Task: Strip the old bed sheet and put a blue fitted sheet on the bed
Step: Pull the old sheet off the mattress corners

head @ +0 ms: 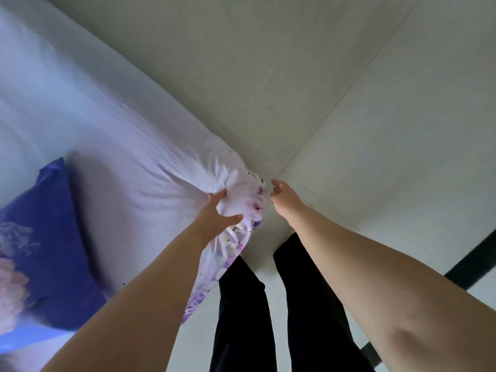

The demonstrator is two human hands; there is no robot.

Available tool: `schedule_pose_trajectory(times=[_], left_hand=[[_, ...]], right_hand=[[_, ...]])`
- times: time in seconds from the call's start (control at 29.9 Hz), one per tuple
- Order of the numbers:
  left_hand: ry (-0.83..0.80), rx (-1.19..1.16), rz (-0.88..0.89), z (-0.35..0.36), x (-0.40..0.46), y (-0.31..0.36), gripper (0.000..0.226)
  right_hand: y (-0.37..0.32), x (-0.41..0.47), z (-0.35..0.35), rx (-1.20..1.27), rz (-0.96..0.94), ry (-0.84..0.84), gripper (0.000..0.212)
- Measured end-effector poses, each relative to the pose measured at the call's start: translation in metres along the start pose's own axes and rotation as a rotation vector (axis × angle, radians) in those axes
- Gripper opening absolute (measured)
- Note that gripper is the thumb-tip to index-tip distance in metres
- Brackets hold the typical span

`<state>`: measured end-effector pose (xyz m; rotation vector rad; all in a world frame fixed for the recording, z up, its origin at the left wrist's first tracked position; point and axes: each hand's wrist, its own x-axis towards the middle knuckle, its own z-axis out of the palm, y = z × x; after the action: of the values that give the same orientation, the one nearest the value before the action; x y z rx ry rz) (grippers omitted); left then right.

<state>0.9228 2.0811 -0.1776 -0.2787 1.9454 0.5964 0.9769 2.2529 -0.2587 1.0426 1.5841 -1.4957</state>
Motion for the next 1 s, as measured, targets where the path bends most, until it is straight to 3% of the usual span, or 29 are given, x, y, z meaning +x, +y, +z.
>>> schedule_pose_trajectory(times=[0.17, 0.37, 0.47, 0.6, 0.73, 0.8, 0.9, 1.0], left_hand=[[0.012, 0.035, 0.019, -0.001, 0.011, -0.009, 0.082], [0.046, 0.068, 0.013, 0.007, 0.008, -0.007, 0.093], [0.096, 0.188, -0.046, 0.024, 0.001, -0.001, 0.111], [0.432, 0.132, -0.059, 0.052, -0.028, 0.006, 0.122], [0.727, 0.073, 0.019, 0.048, -0.052, -0.010, 0.101], [0.774, 0.064, 0.002, 0.038, -0.062, -0.019, 0.086], [0.811, 0.056, 0.000, 0.022, -0.072, -0.028, 0.072], [0.832, 0.036, 0.015, 0.011, -0.077, -0.034, 0.067]], right_hand=[[-0.008, 0.016, 0.014, 0.216, 0.265, -0.173, 0.026], [-0.005, 0.012, 0.012, 0.100, 0.123, -0.085, 0.030], [-0.010, -0.008, 0.024, 0.286, 0.100, -0.102, 0.027], [-0.013, -0.041, 0.038, 0.520, 0.069, -0.070, 0.025], [-0.023, -0.070, 0.046, 0.759, 0.099, -0.237, 0.025], [-0.027, -0.074, 0.052, 0.762, 0.093, -0.321, 0.022], [-0.028, -0.058, 0.068, 0.440, 0.061, -0.221, 0.020], [-0.026, -0.037, 0.083, 0.195, 0.227, -0.193, 0.052]])
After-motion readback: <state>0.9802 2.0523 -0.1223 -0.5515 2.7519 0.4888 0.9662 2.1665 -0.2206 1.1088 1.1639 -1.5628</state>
